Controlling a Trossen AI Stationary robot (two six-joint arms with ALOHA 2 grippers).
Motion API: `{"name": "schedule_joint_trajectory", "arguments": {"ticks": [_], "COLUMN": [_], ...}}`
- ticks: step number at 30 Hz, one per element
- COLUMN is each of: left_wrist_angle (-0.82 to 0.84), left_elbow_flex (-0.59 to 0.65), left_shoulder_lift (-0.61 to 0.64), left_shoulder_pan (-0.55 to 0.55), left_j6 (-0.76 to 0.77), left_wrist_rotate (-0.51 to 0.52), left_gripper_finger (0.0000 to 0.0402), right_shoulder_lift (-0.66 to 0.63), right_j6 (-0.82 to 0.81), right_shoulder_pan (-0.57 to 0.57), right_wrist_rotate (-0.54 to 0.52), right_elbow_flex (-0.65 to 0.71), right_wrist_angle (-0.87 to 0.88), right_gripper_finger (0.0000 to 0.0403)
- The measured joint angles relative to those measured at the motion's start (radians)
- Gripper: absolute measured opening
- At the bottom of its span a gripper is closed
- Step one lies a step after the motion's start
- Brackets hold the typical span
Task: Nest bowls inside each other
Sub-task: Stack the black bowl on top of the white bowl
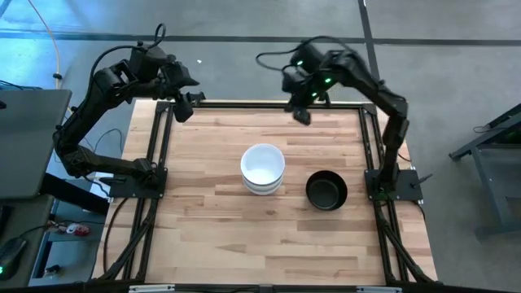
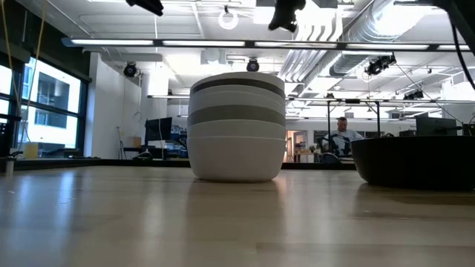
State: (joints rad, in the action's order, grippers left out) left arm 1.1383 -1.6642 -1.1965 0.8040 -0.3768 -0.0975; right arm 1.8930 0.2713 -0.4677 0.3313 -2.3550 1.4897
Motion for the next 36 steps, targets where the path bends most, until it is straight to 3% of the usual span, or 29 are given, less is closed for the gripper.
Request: {"name": "schedule_joint_trajectory", "arguments": {"ticks": [4, 9, 19, 27, 36], "left_wrist_angle": [-0.050, -0.064, -0.066, -0.102, -0.203], "left_elbow_flex": [0.000, 0.000, 0.000, 0.000, 0.000], "left_shoulder_lift": [0.000, 0.000, 0.000, -0.001, -0.061], "left_shoulder_pan": [0.001, 0.000, 0.000, -0.041, -0.184], "left_j6": [0.050, 0.078, 0.078, 0.091, 0.120], "left_wrist_rotate": [0.034, 0.005, -0.300, -0.338, -0.340], "left_gripper_finger": [0.0181, 0.0181, 0.0181, 0.0181, 0.0181], "right_shoulder_lift": [-0.062, -0.144, -0.285, -0.384, -0.457], "right_j6": [0.084, 0.131, 0.148, 0.036, -0.033], "right_shoulder_pan": [-0.032, -0.044, -0.061, -0.091, -0.091], "right_wrist_rotate": [0.075, 0.117, 0.132, -0.014, -0.157], "right_elbow_flex": [0.000, 0.000, 0.000, 0.059, 0.081], "right_wrist_angle": [-0.013, -0.051, 0.035, 0.079, 0.081], "right_gripper_finger": [0.0000, 0.0000, 0.0000, 0.0000, 0.0000]}}
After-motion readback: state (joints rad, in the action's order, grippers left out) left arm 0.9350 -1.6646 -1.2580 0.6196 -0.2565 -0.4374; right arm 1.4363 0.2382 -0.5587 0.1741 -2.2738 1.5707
